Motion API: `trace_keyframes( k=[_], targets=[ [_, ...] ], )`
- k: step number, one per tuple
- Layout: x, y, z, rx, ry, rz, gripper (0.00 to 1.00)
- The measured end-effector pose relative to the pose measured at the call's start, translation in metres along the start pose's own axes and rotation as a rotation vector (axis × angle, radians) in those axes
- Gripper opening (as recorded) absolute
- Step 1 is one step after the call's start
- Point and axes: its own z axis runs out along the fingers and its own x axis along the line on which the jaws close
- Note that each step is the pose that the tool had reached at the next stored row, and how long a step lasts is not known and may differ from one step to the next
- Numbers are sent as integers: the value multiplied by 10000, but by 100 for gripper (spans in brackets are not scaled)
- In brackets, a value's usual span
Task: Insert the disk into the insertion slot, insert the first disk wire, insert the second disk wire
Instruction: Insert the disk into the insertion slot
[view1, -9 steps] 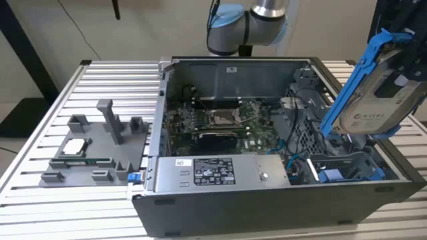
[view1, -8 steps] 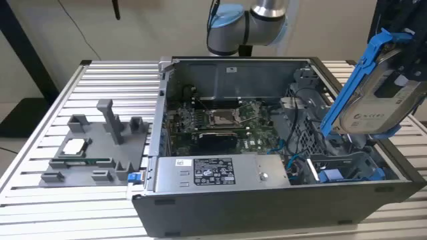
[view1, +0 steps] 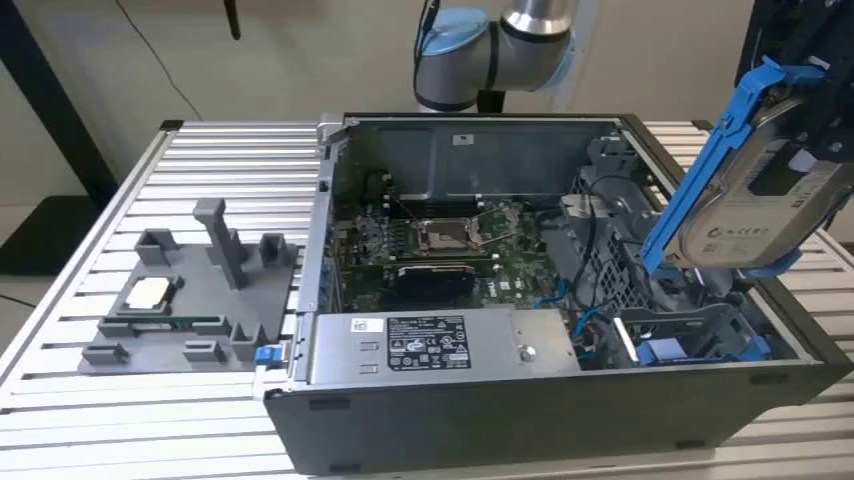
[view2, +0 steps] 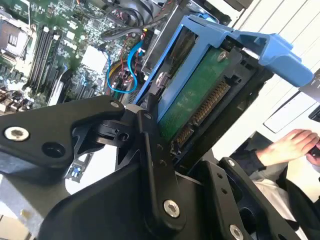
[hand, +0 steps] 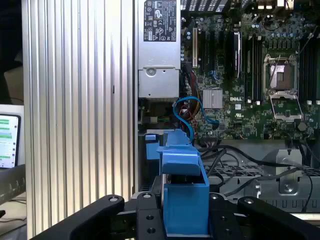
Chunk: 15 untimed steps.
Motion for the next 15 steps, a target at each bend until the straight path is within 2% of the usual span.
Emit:
trace_keyframes(
  k=[4,15],
  targets=[
    [0,-18,18,0,2,1,33],
    [39,-63,214,0,-4,115,33]
  ],
)
